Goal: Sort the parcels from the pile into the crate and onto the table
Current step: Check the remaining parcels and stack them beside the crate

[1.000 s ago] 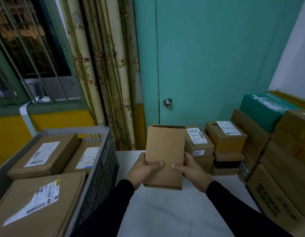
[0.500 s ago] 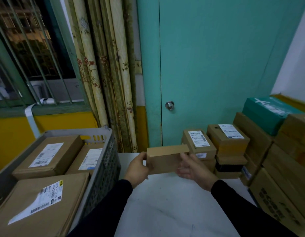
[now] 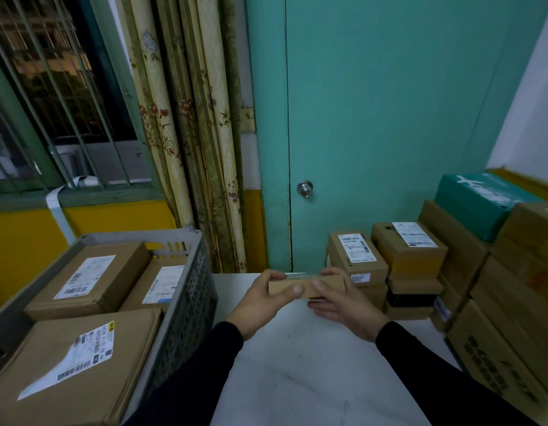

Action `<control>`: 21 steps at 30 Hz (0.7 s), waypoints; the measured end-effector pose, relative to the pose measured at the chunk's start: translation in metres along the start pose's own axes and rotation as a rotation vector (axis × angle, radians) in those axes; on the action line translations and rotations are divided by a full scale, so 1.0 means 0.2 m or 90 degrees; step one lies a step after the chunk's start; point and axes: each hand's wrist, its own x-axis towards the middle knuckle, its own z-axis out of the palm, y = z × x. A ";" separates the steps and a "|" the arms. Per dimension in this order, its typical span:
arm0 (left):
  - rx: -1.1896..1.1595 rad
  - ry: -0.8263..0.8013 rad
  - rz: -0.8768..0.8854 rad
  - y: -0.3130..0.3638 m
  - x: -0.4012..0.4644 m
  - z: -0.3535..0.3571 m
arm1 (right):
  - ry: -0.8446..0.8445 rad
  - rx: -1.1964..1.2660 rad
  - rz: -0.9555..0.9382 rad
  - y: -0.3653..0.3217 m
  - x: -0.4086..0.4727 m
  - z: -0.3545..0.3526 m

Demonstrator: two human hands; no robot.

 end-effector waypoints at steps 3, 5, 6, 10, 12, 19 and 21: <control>0.012 0.041 0.012 0.00 0.00 0.01 | 0.021 0.006 -0.028 0.01 0.00 0.02; 0.003 0.065 0.018 0.01 0.00 0.02 | 0.039 0.017 -0.049 0.01 0.00 0.03; -0.002 0.072 0.019 0.01 0.00 0.02 | 0.043 0.027 -0.053 0.01 0.00 0.04; -0.015 0.057 0.013 -0.01 -0.01 0.02 | 0.028 0.057 -0.032 0.03 -0.01 0.04; -0.029 0.048 0.006 -0.02 -0.01 0.01 | 0.025 0.054 -0.029 0.02 -0.02 0.04; -0.022 0.070 0.012 0.01 0.00 0.02 | 0.025 0.059 -0.048 -0.01 -0.03 0.06; -0.042 0.050 0.002 0.01 -0.01 0.01 | 0.014 0.075 -0.043 0.00 -0.04 0.05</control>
